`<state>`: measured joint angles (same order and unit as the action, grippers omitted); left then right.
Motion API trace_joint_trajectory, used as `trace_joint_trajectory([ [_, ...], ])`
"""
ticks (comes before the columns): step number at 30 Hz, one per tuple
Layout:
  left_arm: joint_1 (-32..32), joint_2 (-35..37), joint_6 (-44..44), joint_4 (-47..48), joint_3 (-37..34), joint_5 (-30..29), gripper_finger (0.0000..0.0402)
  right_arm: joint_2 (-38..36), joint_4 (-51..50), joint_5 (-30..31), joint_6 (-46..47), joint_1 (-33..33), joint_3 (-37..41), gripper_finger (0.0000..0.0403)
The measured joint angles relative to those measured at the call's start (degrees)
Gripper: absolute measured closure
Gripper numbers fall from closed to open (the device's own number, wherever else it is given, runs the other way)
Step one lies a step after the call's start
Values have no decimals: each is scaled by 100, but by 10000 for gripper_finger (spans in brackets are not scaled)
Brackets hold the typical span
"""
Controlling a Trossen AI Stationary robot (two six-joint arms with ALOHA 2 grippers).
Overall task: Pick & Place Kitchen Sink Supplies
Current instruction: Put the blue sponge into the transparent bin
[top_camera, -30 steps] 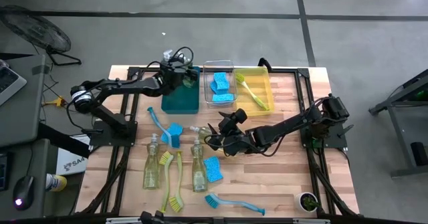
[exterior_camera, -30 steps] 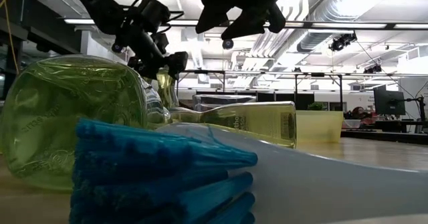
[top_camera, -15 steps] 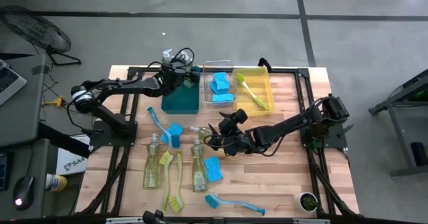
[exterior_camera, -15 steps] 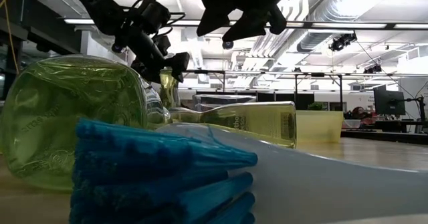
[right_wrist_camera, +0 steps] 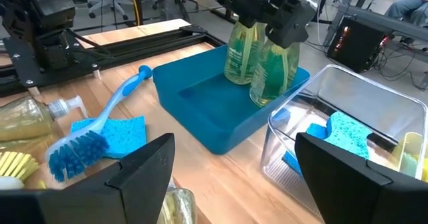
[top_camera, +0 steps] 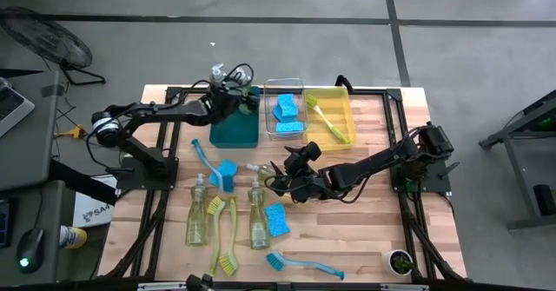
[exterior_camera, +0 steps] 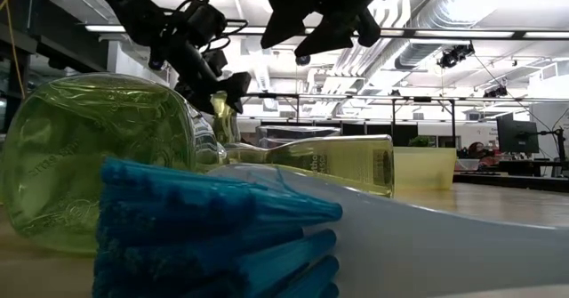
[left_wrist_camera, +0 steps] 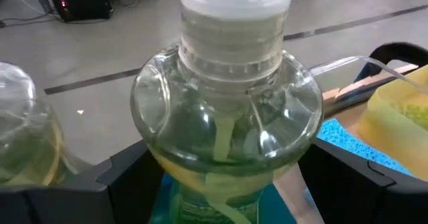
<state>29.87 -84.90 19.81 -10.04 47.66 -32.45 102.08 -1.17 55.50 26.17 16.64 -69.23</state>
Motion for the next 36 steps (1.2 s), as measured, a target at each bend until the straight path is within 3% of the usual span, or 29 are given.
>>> trace_joint_trajectory([
  [16,-626,671,-18,874,-4,-374,81,-2,-121,-39,113,1,0,100],
  [27,-1519,1412,51,1859,-4,-934,81,-2,-206,-84,227,1,-2,100],
  [36,-2423,2253,86,2956,-4,-868,81,-2,-429,-406,347,0,-2,100],
])
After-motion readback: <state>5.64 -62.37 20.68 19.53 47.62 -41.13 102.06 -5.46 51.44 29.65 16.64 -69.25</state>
